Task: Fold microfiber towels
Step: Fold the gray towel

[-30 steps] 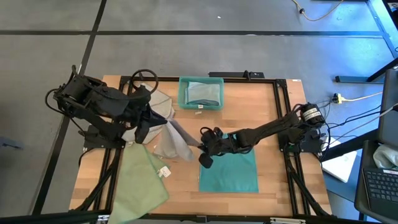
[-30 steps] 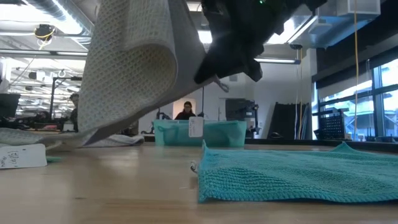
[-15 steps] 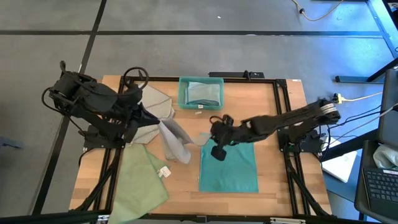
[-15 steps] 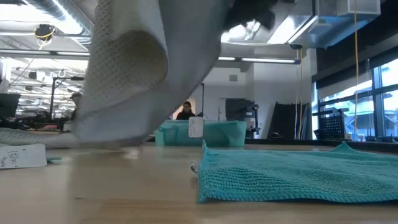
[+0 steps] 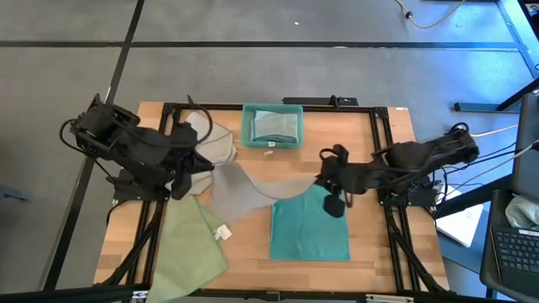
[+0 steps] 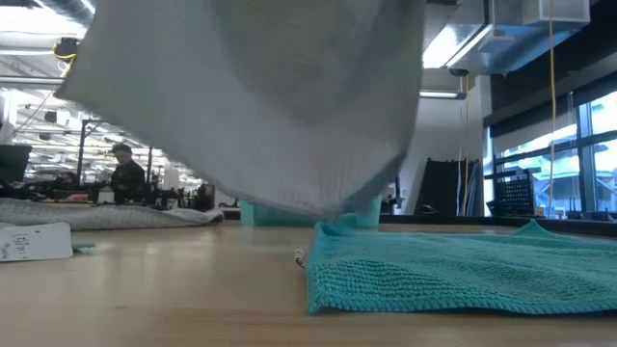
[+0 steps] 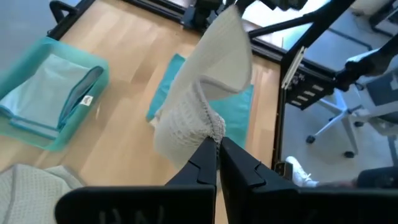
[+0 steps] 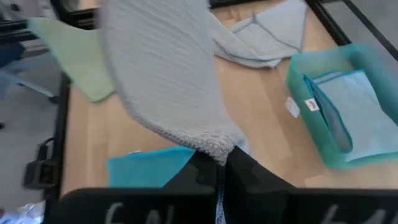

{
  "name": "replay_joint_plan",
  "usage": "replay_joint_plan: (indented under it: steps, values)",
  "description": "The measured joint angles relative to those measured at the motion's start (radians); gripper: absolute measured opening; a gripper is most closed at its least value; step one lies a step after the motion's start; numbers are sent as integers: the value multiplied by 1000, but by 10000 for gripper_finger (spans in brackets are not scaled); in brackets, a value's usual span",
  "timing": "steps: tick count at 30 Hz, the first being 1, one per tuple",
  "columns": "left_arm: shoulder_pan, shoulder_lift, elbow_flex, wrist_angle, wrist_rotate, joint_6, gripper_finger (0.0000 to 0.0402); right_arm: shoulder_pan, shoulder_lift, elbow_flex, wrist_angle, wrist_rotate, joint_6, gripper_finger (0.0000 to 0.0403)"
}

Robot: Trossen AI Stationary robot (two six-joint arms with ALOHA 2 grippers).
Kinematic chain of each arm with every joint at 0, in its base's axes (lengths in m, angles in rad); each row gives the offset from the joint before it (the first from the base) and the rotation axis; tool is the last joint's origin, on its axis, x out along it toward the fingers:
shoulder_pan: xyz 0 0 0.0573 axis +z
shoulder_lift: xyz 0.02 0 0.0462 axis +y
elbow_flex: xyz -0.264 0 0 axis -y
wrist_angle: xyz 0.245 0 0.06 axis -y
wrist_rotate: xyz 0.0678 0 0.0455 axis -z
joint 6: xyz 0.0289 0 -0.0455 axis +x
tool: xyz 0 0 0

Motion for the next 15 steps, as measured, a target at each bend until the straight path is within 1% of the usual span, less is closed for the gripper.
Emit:
replay_joint_plan:
  steps: [4,8,10,12,15]
  values:
    - [-11,27,0,-22,-2,3,0,28,-4,61,-89,30,0,2]
    - [-11,46,0,-66,-18,-4,0,43,-5,141,-175,140,1,2]
    - [-11,48,0,-76,-50,-12,0,54,-4,182,-225,193,-2,3]
    - [-11,48,0,-75,-104,-6,0,60,-4,211,-275,231,-4,3]
    - [-11,48,0,-75,-203,5,0,59,-5,218,-379,234,5,3]
